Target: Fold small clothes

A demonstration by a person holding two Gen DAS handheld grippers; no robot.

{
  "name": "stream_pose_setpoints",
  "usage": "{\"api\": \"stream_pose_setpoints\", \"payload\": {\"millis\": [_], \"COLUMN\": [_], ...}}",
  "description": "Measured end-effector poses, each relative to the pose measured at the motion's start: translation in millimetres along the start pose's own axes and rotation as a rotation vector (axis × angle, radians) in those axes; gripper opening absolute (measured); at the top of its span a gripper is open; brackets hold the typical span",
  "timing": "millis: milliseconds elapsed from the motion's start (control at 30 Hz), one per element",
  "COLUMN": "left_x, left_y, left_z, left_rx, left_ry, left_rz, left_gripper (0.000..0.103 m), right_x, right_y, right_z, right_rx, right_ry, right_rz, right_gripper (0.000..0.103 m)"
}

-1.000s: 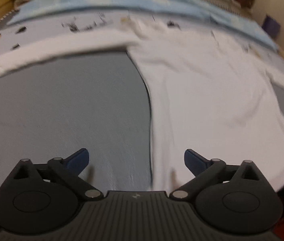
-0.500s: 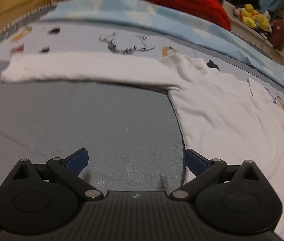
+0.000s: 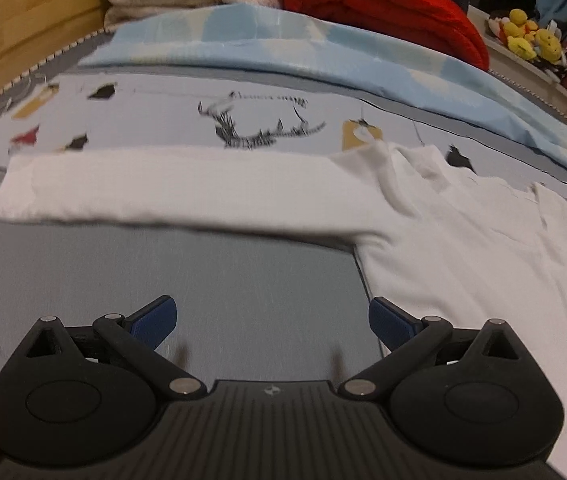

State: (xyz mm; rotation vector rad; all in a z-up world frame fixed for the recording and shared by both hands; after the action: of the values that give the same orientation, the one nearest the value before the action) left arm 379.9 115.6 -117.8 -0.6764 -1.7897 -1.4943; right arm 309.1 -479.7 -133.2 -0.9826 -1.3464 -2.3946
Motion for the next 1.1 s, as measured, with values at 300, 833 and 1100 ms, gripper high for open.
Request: {"api": "stream_pose_setpoints", "payload": {"millis": [300,833,1100], "left_x": [-54,-87,-60], "left_y": [30,63,71], "left_z": [-8,10,77], "left_rx": [0.029,0.041,0.248], "left_ry": [0.041,0.211,0.204], "left_rz": [0.011,-0.047,-0.025], "left_gripper": [0.102,0.102,0.102], "right_x": [-113,-135,-10], "right_y": [50,46,26], "right_z": [42,3,58], "right_rx": [0.233,0.385,0.34], "right_ry": [-0.115,-0.245,0.015], "right_rz": [0.008,0.028,-0.091], "right_gripper": [0.059,0.001,0.057]}}
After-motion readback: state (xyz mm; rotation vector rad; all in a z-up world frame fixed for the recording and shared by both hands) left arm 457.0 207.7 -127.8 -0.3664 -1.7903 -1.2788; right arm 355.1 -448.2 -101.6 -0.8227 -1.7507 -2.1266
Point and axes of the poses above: each gripper's, at about its wrist camera, not at the fingertips, and x roughly against the way its jaws point, z to its left, y to its top, the point moved 1 cm from there along -x, roughly the way its jaws point, and after that the axes turned 5 degrees about x, right-handed, at the moved point
